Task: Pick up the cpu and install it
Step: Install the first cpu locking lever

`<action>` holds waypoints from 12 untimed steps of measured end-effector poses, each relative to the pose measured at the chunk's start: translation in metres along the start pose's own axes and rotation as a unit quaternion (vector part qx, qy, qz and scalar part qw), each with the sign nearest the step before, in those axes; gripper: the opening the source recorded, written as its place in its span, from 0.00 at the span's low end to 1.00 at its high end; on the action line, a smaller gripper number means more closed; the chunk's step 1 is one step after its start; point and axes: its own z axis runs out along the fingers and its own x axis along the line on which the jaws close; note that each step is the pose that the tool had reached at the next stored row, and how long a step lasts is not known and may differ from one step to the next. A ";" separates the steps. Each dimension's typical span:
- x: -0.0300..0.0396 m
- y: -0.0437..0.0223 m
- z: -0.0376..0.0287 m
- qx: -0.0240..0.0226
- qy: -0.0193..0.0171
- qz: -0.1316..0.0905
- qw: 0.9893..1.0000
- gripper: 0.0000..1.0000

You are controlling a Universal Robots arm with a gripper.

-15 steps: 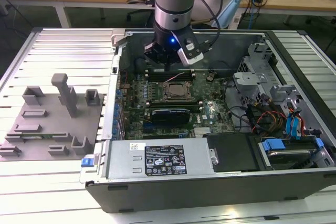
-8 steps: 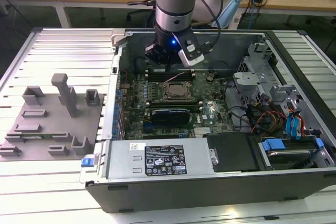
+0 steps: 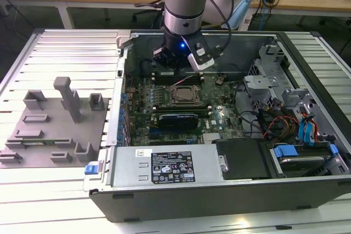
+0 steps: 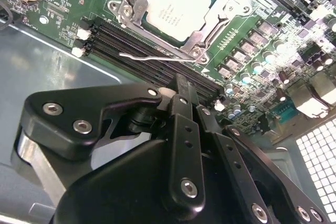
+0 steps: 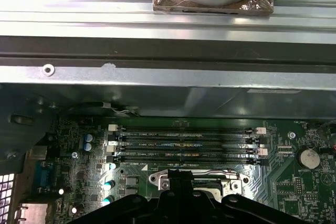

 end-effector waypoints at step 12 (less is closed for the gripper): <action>-0.0017 -0.0015 0.0064 0.000 0.000 0.000 1.000 0.11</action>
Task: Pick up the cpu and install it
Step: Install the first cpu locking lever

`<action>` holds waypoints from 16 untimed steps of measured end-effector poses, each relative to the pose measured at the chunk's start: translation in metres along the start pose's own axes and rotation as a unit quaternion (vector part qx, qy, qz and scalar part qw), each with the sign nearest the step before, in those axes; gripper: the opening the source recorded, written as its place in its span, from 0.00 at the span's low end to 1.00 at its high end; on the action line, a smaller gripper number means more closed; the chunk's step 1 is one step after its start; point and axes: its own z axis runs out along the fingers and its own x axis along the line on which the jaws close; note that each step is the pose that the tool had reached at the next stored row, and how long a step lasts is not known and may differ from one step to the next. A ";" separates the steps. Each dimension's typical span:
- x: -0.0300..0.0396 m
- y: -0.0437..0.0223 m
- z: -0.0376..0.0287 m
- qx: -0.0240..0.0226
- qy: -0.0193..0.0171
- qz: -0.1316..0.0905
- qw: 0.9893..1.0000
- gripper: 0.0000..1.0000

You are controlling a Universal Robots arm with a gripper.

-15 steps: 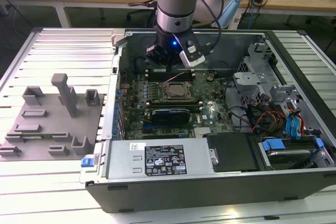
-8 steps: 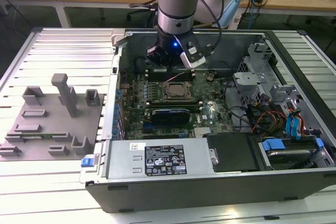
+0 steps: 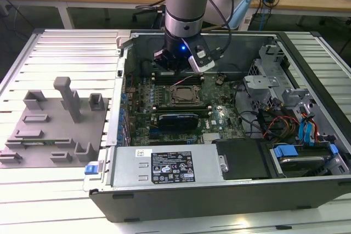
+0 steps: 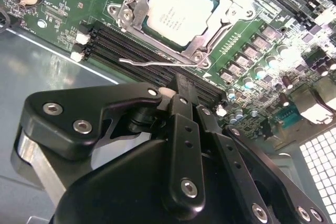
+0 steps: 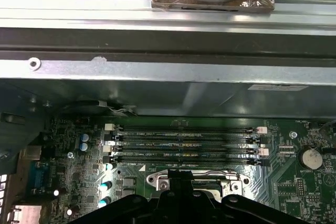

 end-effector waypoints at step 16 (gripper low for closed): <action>-0.0120 -0.0030 0.0135 0.003 -0.003 0.013 1.000 0.11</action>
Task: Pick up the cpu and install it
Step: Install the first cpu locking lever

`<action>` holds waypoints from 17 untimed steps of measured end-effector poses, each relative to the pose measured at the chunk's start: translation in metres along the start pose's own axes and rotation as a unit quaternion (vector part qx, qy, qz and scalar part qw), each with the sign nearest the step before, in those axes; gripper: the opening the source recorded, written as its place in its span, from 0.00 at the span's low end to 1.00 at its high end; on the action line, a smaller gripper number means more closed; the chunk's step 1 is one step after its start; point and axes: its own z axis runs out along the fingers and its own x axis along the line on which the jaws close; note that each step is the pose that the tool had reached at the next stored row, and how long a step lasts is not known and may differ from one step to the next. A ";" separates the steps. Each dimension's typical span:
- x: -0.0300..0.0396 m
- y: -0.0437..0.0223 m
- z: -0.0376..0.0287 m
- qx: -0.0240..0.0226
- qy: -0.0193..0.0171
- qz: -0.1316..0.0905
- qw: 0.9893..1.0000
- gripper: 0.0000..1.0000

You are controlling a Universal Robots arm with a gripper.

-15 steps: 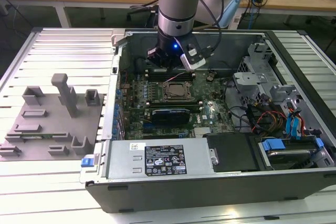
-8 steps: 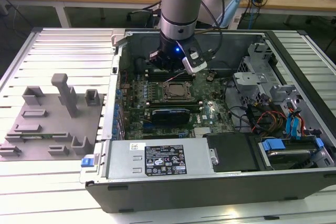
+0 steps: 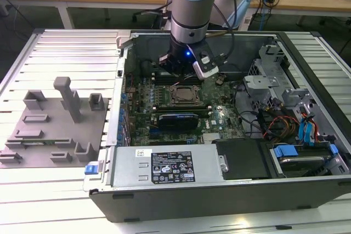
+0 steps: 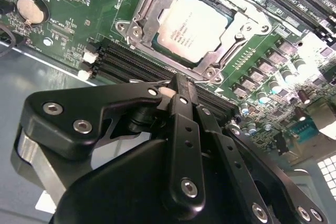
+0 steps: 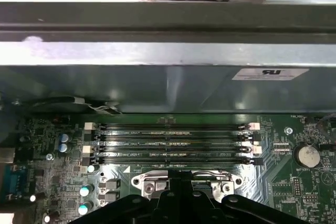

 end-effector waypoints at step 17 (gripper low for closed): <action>0.0026 0.0068 0.0080 -0.007 -0.015 -0.003 1.000 0.11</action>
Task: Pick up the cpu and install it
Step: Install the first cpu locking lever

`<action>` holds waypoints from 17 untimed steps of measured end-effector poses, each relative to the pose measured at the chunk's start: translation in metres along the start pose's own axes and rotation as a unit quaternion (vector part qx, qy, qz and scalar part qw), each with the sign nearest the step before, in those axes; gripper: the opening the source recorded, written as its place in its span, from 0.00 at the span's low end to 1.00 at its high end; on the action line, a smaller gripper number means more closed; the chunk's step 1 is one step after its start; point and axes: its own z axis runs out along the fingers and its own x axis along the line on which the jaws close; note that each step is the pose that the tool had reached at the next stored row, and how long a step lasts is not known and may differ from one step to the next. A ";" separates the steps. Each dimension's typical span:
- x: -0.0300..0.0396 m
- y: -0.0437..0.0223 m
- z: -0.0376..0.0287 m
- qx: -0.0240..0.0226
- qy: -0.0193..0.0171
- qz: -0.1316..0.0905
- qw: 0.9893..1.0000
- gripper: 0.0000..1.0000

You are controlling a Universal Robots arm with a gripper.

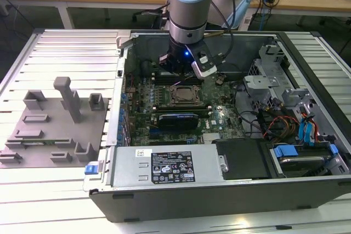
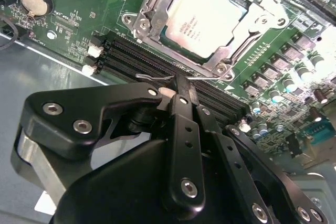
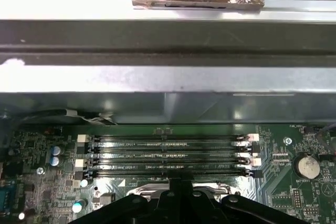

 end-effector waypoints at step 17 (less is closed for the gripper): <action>0.0007 -0.0006 0.0030 0.000 -0.014 -0.004 1.000 0.11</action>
